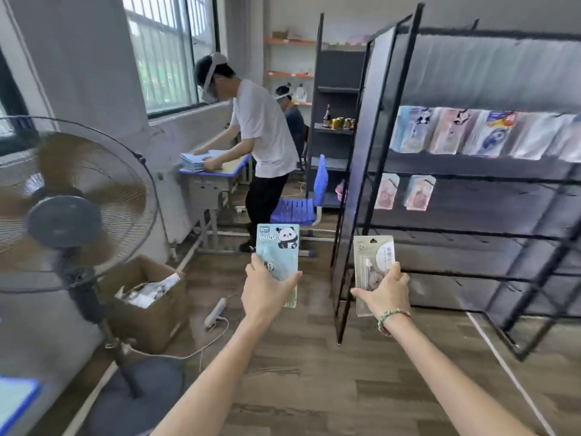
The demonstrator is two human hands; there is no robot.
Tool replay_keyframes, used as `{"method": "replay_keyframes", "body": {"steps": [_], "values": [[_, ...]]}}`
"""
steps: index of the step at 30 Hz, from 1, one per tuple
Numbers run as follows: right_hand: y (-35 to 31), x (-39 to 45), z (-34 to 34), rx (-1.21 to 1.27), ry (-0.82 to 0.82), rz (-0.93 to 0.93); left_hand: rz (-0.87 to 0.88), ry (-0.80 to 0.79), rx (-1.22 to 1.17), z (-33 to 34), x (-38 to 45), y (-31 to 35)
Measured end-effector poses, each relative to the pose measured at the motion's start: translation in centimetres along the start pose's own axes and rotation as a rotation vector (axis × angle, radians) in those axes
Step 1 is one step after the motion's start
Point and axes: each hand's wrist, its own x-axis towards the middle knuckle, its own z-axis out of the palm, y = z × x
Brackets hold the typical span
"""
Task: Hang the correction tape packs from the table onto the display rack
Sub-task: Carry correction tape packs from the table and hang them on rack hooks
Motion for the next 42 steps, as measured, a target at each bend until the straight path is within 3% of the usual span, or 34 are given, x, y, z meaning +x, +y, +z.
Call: {"method": "replay_keyframes", "body": {"steps": [9,17,28,42], "values": [[12.0,10.4,-9.3,-0.001,0.11,0.13,0.064,-0.114,-0.081,17.0,-0.4,11.7],[17.5,17.7,-11.8,0.002,0.142,0.194,0.084,-0.17,-0.041,26.8,2.4,16.6],[19.4,33.6,-11.7,-0.069,0.082,0.169,0.057,-0.216,-0.054,39.1,12.5,22.0],[19.9,50.4,-9.4,-0.077,-0.011,0.109,0.02,-0.199,0.049,48.2,22.7,26.3]]}}
